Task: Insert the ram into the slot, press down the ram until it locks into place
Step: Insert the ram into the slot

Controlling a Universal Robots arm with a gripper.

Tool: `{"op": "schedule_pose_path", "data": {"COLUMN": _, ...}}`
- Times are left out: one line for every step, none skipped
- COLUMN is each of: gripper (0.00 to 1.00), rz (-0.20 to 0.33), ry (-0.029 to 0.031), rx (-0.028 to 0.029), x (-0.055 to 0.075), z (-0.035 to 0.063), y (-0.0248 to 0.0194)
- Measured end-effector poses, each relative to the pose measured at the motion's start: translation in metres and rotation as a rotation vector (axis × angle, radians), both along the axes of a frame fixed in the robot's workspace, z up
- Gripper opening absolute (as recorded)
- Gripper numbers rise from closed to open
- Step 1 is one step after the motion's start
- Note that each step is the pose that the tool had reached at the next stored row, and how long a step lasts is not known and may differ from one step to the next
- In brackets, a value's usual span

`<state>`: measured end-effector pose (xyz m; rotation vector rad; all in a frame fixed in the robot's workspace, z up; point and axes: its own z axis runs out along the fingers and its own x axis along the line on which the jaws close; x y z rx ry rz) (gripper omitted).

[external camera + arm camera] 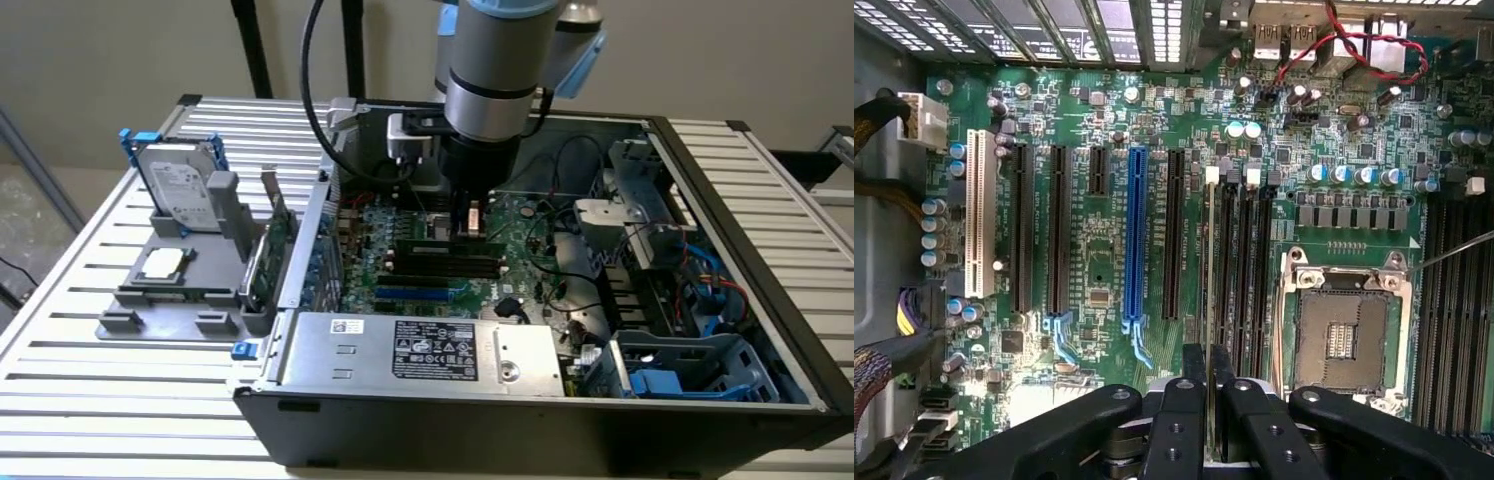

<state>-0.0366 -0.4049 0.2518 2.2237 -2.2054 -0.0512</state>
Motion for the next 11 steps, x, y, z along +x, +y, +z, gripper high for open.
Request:
{"op": "schedule_pose_path", "data": {"gripper": 0.14, "rz": -0.002, "ry": -0.0007, "rx": -0.0001, "x": 0.0, "z": -0.0004, "y": 0.0}}
{"op": "schedule_pose_path", "data": {"gripper": 0.14, "rz": -0.002, "ry": -0.0015, "rx": -0.0004, "x": 0.0, "z": -0.0006, "y": 0.0}}
{"op": "schedule_pose_path", "data": {"gripper": 0.14, "rz": -0.002, "ry": -0.0035, "rx": -0.0015, "x": -0.0001, "z": -0.0008, "y": 0.0}}
{"op": "schedule_pose_path", "data": {"gripper": 0.14, "rz": -0.002, "ry": -0.0073, "rx": -0.0022, "x": -0.0001, "z": -0.0009, "y": 0.0}}
{"op": "schedule_pose_path", "data": {"gripper": 0.14, "rz": -0.002, "ry": -0.0104, "rx": -0.0022, "x": 0.0, "z": -0.0013, "y": 0.0}}
{"op": "schedule_pose_path", "data": {"gripper": 0.14, "rz": -0.002, "ry": -0.0145, "rx": -0.0023, "x": -0.0002, "z": -0.0017, "y": 0.0}}
{"op": "schedule_pose_path", "data": {"gripper": 0.14, "rz": -0.003, "ry": -0.0192, "rx": -0.0027, "x": -0.0004, "z": -0.002, "y": 0.0}}
{"op": "schedule_pose_path", "data": {"gripper": 0.14, "rz": -0.003, "ry": -0.0247, "rx": -0.0033, "x": -0.0009, "z": -0.0024, "y": 0.0}}
{"op": "schedule_pose_path", "data": {"gripper": 0.14, "rz": -0.004, "ry": -0.03, "rx": -0.0044, "x": -0.0014, "z": -0.0028, "y": 0.0}}
{"op": "schedule_pose_path", "data": {"gripper": 0.14, "rz": -0.006, "ry": -0.0329, "rx": -0.0057, "x": -0.0018, "z": -0.0033, "y": 0.0001}}
{"op": "schedule_pose_path", "data": {"gripper": 0.14, "rz": -0.006, "ry": -0.0332, "rx": -0.0079, "x": -0.0021, "z": -0.0037, "y": 0.0}}
